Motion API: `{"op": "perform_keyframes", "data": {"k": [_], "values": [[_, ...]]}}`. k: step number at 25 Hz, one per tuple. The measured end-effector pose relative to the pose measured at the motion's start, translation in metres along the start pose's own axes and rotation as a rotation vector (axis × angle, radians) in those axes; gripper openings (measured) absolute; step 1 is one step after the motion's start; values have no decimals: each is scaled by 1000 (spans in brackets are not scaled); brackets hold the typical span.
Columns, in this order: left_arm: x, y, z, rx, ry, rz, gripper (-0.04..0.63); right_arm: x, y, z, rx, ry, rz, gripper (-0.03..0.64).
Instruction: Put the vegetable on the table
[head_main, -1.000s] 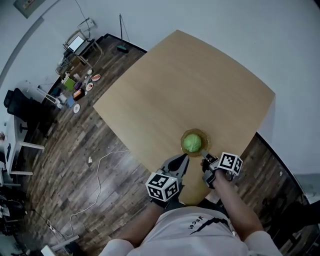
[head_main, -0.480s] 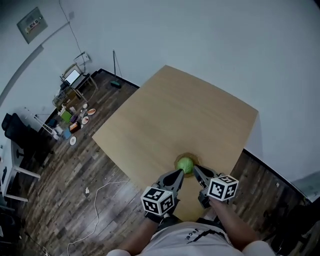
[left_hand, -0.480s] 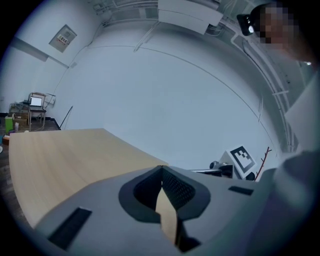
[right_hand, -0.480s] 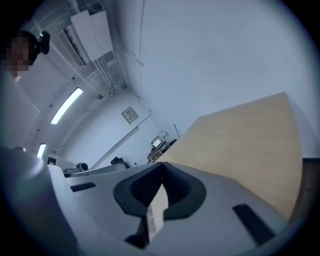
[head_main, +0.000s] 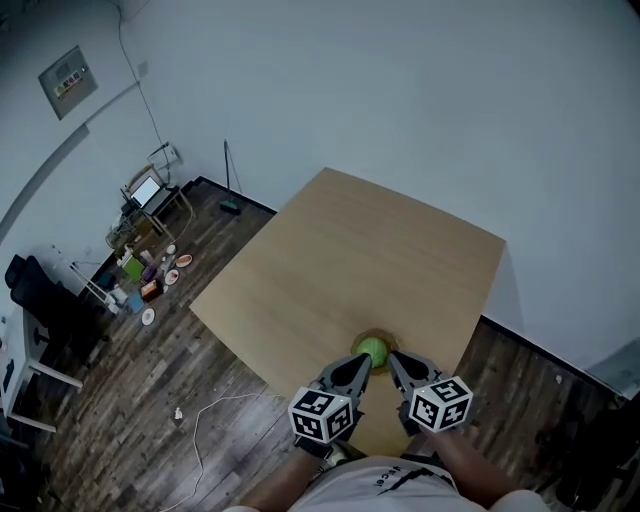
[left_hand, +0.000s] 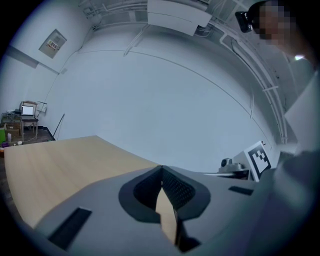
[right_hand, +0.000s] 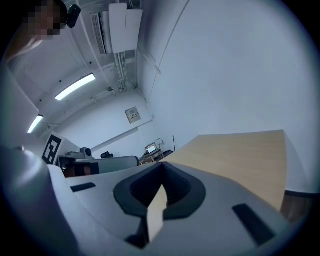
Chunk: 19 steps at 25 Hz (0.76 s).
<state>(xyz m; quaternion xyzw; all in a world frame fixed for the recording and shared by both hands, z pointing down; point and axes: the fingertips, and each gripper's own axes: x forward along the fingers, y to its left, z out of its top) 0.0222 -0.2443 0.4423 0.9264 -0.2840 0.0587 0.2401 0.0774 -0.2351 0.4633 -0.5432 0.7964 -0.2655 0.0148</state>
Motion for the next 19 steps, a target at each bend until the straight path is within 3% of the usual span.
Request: {"op": "perform_keyframes", "data": {"k": [19], "values": [[-9,7,-10,-5,1,38,13,6,10,-12,-57,32,3,14]]}}
